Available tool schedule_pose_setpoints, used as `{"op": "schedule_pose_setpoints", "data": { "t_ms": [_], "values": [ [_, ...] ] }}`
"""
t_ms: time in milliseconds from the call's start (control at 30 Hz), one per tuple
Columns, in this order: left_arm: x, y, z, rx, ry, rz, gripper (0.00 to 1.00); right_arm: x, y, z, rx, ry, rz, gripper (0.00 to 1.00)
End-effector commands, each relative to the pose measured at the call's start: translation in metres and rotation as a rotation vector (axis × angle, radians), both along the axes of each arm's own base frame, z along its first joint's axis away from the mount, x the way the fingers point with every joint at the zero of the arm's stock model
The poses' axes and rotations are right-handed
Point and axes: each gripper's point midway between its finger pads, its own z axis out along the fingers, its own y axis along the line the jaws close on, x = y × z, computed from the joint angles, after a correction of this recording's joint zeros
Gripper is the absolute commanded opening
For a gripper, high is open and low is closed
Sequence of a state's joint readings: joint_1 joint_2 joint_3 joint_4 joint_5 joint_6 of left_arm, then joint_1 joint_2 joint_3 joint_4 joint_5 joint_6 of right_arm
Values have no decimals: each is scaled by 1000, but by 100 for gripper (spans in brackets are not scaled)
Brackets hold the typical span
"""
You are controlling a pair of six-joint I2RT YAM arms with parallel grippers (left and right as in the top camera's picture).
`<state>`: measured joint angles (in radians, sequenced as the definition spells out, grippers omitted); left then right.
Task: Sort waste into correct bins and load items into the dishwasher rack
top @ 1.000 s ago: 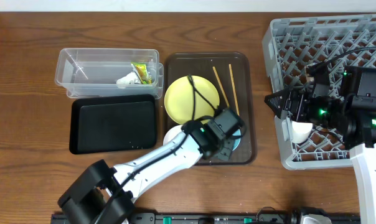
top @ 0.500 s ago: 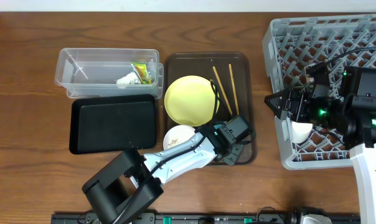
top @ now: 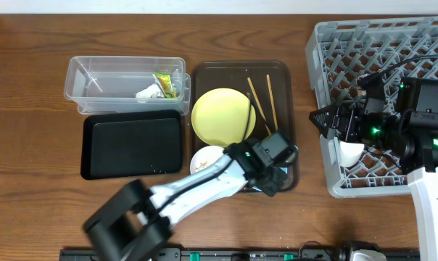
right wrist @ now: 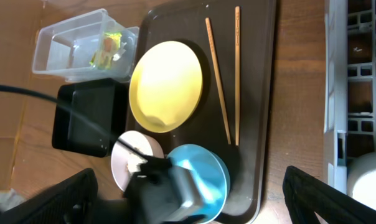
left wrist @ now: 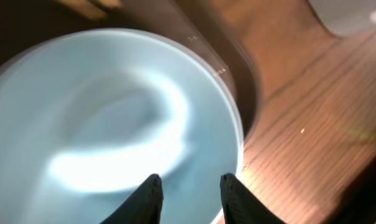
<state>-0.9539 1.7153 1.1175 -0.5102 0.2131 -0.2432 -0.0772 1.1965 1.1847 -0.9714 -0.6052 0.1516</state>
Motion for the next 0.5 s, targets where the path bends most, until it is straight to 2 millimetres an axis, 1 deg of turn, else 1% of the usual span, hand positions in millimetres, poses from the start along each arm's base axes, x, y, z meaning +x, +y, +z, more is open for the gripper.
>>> {"op": "schedule_pose_setpoints", "data": {
  "t_ms": [0,67,133,200,300,400,467],
  "values": [
    [36,35,40,41,-132,211,38,1,2,4,-9,-15,13,93],
    [46,61,50,74,-147,321,41,1,2,4,-9,-17,13,93],
    [53,77,55,76,-132,402,42,1,2,4,-9,-19,13,93],
    [58,86,51,84,-111,462,42,2,2,4,-9,-22,13,93],
    [58,91,35,110,-80,504,42,2,2,5,-9,-24,13,93],
    [58,91,13,157,-48,511,43,2,2,4,-9,-22,13,93],
    [58,94,0,188,-20,549,42,1,2,4,-9,-17,13,93]
  ]
}}
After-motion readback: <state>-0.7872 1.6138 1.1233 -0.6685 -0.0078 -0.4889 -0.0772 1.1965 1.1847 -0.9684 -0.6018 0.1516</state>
